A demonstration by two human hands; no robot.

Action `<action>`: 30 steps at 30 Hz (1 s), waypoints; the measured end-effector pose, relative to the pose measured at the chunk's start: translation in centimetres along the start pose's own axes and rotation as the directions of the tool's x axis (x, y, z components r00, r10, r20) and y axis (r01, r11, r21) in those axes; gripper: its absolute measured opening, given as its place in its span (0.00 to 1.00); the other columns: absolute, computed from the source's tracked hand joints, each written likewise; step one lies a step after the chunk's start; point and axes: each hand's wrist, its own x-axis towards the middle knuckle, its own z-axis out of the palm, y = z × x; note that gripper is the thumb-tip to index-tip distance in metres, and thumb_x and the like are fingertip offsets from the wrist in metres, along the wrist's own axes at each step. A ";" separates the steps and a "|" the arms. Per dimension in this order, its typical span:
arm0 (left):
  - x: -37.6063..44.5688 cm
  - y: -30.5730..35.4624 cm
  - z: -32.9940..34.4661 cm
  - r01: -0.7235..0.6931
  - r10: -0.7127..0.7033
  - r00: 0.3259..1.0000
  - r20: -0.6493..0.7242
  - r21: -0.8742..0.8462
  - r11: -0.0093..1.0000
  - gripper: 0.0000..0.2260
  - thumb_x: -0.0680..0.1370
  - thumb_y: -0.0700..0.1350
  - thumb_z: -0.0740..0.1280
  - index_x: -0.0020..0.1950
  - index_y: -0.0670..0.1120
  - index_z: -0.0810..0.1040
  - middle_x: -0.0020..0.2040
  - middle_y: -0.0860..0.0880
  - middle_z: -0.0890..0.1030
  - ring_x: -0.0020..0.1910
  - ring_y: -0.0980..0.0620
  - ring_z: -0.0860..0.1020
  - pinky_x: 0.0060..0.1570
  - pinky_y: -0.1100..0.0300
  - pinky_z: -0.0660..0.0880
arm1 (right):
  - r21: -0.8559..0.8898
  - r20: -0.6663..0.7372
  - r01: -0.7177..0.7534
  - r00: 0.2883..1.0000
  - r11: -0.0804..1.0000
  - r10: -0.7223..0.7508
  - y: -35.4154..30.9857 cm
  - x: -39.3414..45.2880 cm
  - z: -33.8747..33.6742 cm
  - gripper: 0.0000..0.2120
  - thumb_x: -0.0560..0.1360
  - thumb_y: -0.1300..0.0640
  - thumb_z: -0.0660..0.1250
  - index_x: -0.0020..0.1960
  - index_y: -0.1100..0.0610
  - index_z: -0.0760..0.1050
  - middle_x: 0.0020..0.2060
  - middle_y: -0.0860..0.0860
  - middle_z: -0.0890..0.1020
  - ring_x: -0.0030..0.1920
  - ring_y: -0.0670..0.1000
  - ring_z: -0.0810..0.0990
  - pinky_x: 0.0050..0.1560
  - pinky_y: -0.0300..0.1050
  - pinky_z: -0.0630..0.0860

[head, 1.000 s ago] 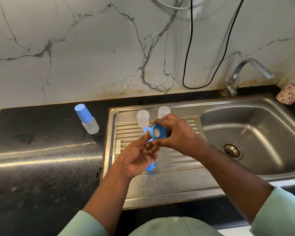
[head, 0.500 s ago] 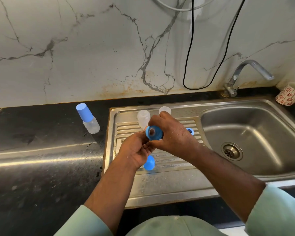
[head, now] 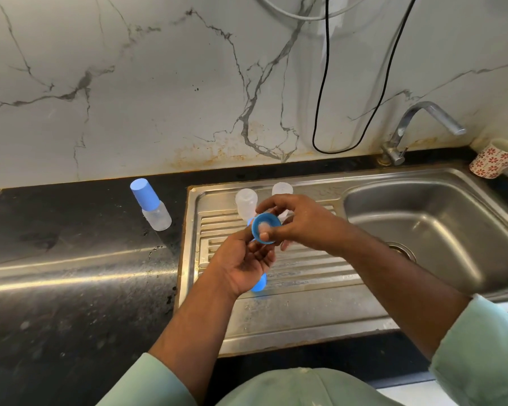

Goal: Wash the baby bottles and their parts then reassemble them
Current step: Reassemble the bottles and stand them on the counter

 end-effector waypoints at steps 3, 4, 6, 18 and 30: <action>0.0 -0.3 0.1 -0.070 0.067 0.996 0.067 0.048 0.996 0.17 0.76 0.48 0.70 0.60 0.39 0.79 0.38 0.43 0.81 0.36 0.51 0.77 0.36 0.60 0.77 | 0.096 -0.075 -0.015 0.997 0.995 0.022 0.0 -0.1 -0.4 0.11 0.73 0.58 0.73 0.55 0.58 0.79 0.47 0.53 0.81 0.38 0.51 0.85 0.34 0.38 0.80; 0.1 -0.4 0.3 -0.076 0.071 0.994 0.083 0.065 0.995 0.18 0.73 0.47 0.71 0.60 0.39 0.79 0.39 0.43 0.81 0.36 0.51 0.77 0.36 0.61 0.77 | 0.098 -0.101 -0.016 0.995 0.995 0.026 0.0 -0.2 -0.4 0.10 0.73 0.58 0.74 0.53 0.59 0.79 0.45 0.53 0.81 0.36 0.50 0.84 0.32 0.38 0.79; 0.2 -0.6 0.7 -0.072 0.064 0.994 0.084 0.084 0.994 0.13 0.74 0.44 0.70 0.55 0.39 0.79 0.37 0.43 0.81 0.35 0.52 0.77 0.34 0.62 0.77 | 0.093 -0.125 -0.014 0.992 0.996 0.026 0.1 -0.2 -0.4 0.09 0.72 0.58 0.75 0.50 0.59 0.79 0.42 0.53 0.82 0.32 0.50 0.83 0.30 0.37 0.78; 5.4 0.4 3.5 -0.227 0.336 0.933 -0.124 0.520 0.823 0.03 0.81 0.43 0.67 0.51 0.45 0.78 0.40 0.43 0.83 0.29 0.51 0.76 0.26 0.61 0.70 | 0.168 -0.150 -0.154 0.972 0.974 0.180 4.8 1.1 -1.7 0.06 0.77 0.60 0.68 0.54 0.53 0.78 0.47 0.53 0.80 0.38 0.50 0.84 0.33 0.39 0.81; 14.9 5.4 4.8 0.004 0.756 0.639 0.141 0.982 -0.187 0.21 0.76 0.54 0.71 0.67 0.52 0.74 0.67 0.45 0.70 0.63 0.43 0.72 0.57 0.50 0.74 | 0.737 -0.014 -0.272 0.909 0.619 0.416 10.8 3.5 -3.6 0.13 0.73 0.68 0.71 0.52 0.55 0.72 0.55 0.59 0.81 0.56 0.57 0.81 0.57 0.52 0.80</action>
